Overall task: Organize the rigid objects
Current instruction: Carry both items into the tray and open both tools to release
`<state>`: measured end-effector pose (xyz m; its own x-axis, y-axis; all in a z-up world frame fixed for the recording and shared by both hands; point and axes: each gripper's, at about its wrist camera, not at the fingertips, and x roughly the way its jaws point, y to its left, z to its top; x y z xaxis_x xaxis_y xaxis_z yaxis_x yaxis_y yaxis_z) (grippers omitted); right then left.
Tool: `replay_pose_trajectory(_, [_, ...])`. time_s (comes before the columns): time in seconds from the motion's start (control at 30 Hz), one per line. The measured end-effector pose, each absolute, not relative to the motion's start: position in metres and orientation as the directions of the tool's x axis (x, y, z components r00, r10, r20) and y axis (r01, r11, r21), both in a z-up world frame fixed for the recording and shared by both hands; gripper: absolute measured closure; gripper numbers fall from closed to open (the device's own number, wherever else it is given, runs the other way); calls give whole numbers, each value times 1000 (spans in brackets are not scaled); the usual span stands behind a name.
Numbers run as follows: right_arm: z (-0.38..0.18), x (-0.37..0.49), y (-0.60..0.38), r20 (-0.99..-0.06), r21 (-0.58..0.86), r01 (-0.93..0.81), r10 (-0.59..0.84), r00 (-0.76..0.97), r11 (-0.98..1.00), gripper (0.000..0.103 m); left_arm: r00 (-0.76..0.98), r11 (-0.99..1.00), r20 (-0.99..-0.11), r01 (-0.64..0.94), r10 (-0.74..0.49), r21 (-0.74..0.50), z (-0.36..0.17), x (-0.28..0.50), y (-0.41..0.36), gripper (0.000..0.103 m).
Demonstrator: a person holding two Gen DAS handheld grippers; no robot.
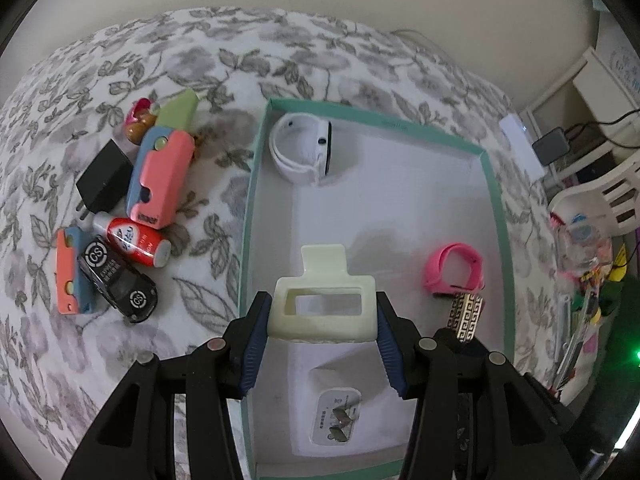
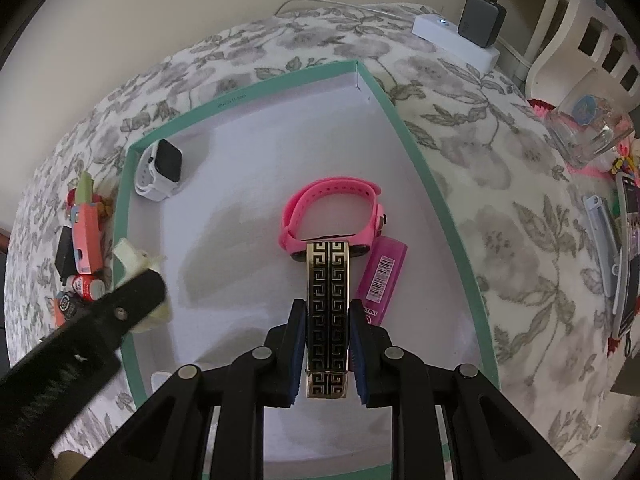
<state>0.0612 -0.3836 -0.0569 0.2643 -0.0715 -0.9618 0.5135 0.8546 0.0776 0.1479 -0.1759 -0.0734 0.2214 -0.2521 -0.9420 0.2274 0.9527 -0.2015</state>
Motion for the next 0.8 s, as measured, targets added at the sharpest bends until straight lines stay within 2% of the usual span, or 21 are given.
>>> replay_pose_trajectory(0.33, [-56,63,-383,-965,79,518,-65,255,852,79,179,957,-954,208,-240,-201,-85,150,-175,51])
replay_pose_trajectory(0.47, [-48,63,-384,-959,86,517,-69,274,852,79,190,953,-947,208,-258,-218,-78,150,-174,42])
replay_pose_trajectory(0.63, [-32,62,-380,-944,78,509,-99,313,857,76,190,950,-940,191,-283,-247,-70,153,-168,40])
replay_pose_trajectory(0.73, [-18,62,-378,-931,77,505,-119,345,860,69,213,950,-933,186,-289,-252,-60,153,-164,38])
replay_pose_trajectory(0.8, [-10,61,-377,-921,80,502,-128,367,861,67,235,952,-929,183,-285,-246,-52,152,-161,29])
